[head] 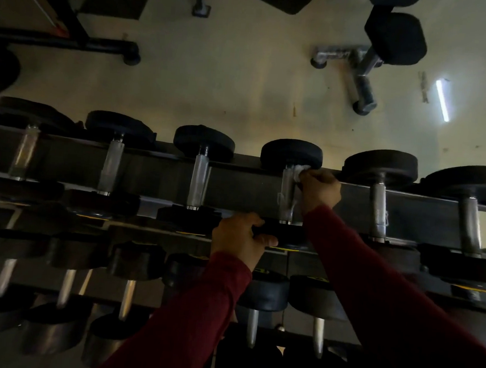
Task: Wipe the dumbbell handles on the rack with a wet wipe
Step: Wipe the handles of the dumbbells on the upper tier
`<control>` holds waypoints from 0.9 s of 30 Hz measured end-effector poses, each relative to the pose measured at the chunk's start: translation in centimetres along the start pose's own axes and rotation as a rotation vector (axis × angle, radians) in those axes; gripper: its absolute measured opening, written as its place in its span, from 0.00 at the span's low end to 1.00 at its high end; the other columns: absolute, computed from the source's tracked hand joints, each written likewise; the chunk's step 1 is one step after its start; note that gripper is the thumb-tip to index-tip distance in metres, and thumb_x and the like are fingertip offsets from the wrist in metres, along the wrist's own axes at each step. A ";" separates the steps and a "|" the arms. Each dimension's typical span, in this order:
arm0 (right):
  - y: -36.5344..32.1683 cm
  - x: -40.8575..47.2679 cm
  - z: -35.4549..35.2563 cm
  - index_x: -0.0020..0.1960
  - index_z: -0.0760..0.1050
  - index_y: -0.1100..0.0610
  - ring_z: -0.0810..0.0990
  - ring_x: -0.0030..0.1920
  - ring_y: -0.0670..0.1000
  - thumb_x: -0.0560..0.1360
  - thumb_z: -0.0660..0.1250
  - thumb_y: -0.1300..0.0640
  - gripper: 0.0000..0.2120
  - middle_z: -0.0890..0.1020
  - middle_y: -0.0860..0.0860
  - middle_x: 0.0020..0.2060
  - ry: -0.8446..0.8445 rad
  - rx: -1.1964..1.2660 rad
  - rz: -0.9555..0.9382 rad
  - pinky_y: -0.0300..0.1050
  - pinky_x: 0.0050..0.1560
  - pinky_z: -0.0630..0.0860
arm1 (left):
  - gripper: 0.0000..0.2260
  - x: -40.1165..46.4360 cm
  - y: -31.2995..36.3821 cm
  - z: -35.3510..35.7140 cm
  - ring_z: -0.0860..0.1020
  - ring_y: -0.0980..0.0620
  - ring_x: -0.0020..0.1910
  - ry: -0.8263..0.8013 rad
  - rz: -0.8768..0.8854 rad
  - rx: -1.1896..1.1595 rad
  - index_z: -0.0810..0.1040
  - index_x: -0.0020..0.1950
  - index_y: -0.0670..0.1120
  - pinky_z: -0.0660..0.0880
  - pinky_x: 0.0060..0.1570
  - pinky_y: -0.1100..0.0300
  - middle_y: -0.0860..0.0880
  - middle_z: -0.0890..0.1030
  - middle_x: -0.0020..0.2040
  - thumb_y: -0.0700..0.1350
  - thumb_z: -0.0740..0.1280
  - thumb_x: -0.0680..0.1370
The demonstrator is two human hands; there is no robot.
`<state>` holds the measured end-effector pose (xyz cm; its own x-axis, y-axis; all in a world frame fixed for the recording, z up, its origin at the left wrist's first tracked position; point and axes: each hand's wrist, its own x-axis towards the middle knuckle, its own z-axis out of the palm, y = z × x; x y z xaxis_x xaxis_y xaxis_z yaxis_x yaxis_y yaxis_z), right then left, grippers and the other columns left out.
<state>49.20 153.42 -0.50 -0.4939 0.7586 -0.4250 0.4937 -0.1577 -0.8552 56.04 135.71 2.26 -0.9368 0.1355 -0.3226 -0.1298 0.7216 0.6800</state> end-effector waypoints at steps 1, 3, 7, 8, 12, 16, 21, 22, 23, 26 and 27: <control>0.0 -0.7 0.1 0.40 0.82 0.53 0.82 0.38 0.44 0.71 0.76 0.57 0.04 0.84 0.47 0.37 0.017 -0.004 -0.064 0.36 0.43 0.79 | 0.19 0.0 0.1 0.0 0.81 0.56 0.43 0.000 0.002 0.010 0.83 0.52 0.52 0.79 0.50 0.57 0.54 0.83 0.48 0.55 0.79 0.65; -0.1 -1.4 0.2 0.41 0.81 0.53 0.82 0.39 0.43 0.72 0.75 0.57 0.04 0.83 0.46 0.37 0.021 0.011 -0.095 0.36 0.45 0.79 | 0.18 0.1 0.1 -0.1 0.80 0.56 0.43 -0.003 0.009 0.024 0.83 0.52 0.52 0.79 0.50 0.56 0.54 0.83 0.48 0.55 0.79 0.65; 0.6 0.9 0.5 0.43 0.83 0.57 0.85 0.44 0.50 0.69 0.76 0.55 0.06 0.86 0.52 0.41 -0.103 0.139 0.239 0.46 0.47 0.82 | 0.18 0.2 0.2 -0.2 0.80 0.56 0.43 -0.020 0.006 0.020 0.83 0.51 0.52 0.79 0.50 0.55 0.55 0.83 0.48 0.56 0.79 0.65; 1.0 1.9 0.7 0.43 0.82 0.56 0.85 0.44 0.52 0.69 0.75 0.55 0.06 0.86 0.53 0.43 -0.137 0.142 0.282 0.49 0.47 0.82 | 0.19 0.2 0.2 -0.1 0.80 0.56 0.43 -0.020 0.006 0.013 0.83 0.51 0.52 0.79 0.50 0.55 0.55 0.83 0.48 0.56 0.79 0.64; -0.4 0.5 0.7 0.40 0.82 0.55 0.82 0.37 0.44 0.70 0.76 0.54 0.06 0.84 0.46 0.37 0.025 -0.133 0.030 0.42 0.49 0.80 | 0.19 0.1 0.2 0.0 0.81 0.54 0.47 -0.019 -0.017 0.001 0.83 0.52 0.52 0.79 0.52 0.54 0.54 0.83 0.49 0.55 0.80 0.64; -0.3 -1.4 0.7 0.40 0.81 0.53 0.80 0.33 0.45 0.75 0.72 0.52 0.07 0.82 0.47 0.34 0.059 -0.410 -0.515 0.38 0.44 0.76 | 0.16 0.1 0.4 -0.3 0.81 0.55 0.44 -0.024 -0.016 0.011 0.83 0.50 0.53 0.79 0.50 0.56 0.55 0.83 0.45 0.55 0.79 0.65; 0.7 -0.8 0.3 0.43 0.81 0.58 0.80 0.42 0.54 0.76 0.69 0.60 0.05 0.83 0.54 0.39 -0.092 -0.716 -1.000 0.42 0.42 0.76 | 0.16 -0.1 0.6 -0.3 0.81 0.54 0.44 -0.012 -0.025 0.004 0.83 0.48 0.53 0.79 0.51 0.55 0.54 0.84 0.45 0.55 0.79 0.64; 0.8 -0.9 0.5 0.45 0.81 0.58 0.80 0.49 0.56 0.75 0.69 0.62 0.03 0.83 0.55 0.42 -0.144 -0.811 -1.061 0.45 0.46 0.78 | 0.16 -0.1 0.7 -0.3 0.81 0.54 0.44 -0.009 -0.027 0.011 0.83 0.49 0.53 0.79 0.51 0.55 0.54 0.84 0.45 0.55 0.79 0.64; 0.7 -1.0 0.9 0.49 0.81 0.58 0.78 0.54 0.57 0.75 0.69 0.63 0.04 0.83 0.56 0.46 -0.204 -0.913 -1.074 0.48 0.49 0.79 | 0.17 0.0 0.7 -0.4 0.81 0.53 0.44 -0.007 -0.028 0.016 0.83 0.49 0.52 0.79 0.51 0.55 0.53 0.84 0.46 0.56 0.79 0.64; 0.5 -0.9 1.8 0.56 0.80 0.58 0.75 0.62 0.58 0.75 0.68 0.62 0.10 0.82 0.56 0.51 -0.300 -1.120 -1.046 0.53 0.53 0.80 | 0.19 0.0 0.8 -0.4 0.82 0.51 0.46 -0.017 -0.023 0.018 0.83 0.50 0.51 0.79 0.51 0.54 0.52 0.84 0.48 0.56 0.80 0.63; 0.5 -0.9 1.7 0.55 0.80 0.57 0.76 0.60 0.58 0.75 0.68 0.61 0.09 0.82 0.56 0.50 -0.284 -1.100 -1.045 0.52 0.52 0.80 | 0.19 0.0 0.7 -0.4 0.82 0.51 0.46 -0.016 -0.024 0.015 0.83 0.49 0.51 0.79 0.51 0.54 0.52 0.84 0.48 0.56 0.80 0.63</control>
<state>48.65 151.57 -1.05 -0.9961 0.0687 0.0545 0.0553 0.9744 -0.2177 55.81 135.97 3.04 -0.9281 0.1292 -0.3492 -0.1468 0.7349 0.6620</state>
